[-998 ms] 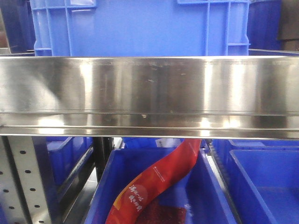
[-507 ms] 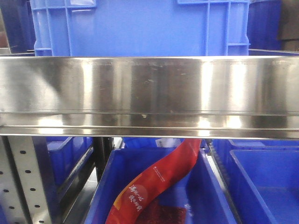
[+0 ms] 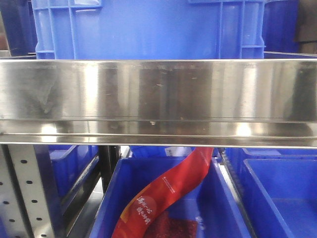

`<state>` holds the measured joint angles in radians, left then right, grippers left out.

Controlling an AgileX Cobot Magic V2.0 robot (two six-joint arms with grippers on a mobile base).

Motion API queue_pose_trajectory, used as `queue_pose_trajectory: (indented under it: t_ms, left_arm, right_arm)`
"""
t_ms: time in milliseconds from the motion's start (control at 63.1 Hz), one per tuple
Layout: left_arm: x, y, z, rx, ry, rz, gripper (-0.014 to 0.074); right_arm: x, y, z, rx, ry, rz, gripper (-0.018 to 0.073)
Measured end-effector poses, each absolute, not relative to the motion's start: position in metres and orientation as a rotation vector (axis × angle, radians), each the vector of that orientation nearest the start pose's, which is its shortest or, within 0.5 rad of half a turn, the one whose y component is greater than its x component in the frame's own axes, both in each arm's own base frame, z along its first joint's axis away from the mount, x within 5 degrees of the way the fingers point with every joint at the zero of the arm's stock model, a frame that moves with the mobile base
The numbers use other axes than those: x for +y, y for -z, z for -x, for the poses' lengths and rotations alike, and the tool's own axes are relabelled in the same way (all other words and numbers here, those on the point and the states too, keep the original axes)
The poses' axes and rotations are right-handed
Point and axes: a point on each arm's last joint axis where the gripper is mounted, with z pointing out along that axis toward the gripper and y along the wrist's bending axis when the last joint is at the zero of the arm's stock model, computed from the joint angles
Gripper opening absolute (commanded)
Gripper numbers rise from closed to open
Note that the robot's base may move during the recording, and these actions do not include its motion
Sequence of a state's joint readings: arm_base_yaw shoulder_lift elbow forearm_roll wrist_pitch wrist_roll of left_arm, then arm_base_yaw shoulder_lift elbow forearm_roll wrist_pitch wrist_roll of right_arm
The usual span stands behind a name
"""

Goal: Grab PVC pipe and place in blue bin

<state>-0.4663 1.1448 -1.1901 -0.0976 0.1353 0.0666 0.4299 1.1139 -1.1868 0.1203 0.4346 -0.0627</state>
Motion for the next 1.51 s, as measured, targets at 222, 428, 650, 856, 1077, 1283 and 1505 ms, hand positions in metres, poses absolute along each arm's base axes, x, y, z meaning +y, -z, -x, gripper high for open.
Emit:
queue_pose_trajectory:
  t_ms: [222, 428, 650, 856, 1077, 1283, 1505]
  left_arm:
    - [-0.145, -0.466, -0.284, 1.594, 0.403, -0.367, -0.0111]
    - [-0.168, -0.446, -0.328, 1.644, 0.389, -0.385, -0.0111]
    - [-0.178, -0.419, -0.348, 1.716, 0.377, -0.403, -0.0084]
    - [-0.179, -0.418, -0.349, 1.720, 0.377, -0.404, 0.0191]
    - [-0.179, -0.418, -0.349, 1.721, 0.377, -0.404, 0.0351]
    - [-0.177, -0.421, -0.346, 1.718, 0.374, -0.407, 0.0274]
    - [-0.169, -0.442, -0.332, 1.660, 0.342, -0.424, -0.0049]
  right_arm:
    - [0.139, -0.452, -0.268, 1.837, -0.402, 0.429, -0.0168]
    - [0.160, -0.441, -0.311, 1.855, -0.398, 0.429, -0.0168]
    - [0.169, -0.414, -0.330, 1.951, -0.385, 0.452, -0.0006]
    - [0.170, -0.414, -0.330, 1.955, -0.385, 0.453, 0.0298]
    - [0.169, -0.413, -0.329, 1.973, -0.383, 0.459, 0.0318]
    - [0.171, -0.412, -0.327, 1.999, -0.438, 0.438, 0.0117]
    - [0.169, -0.419, -0.321, 1.987, -0.461, 0.428, -0.0164]
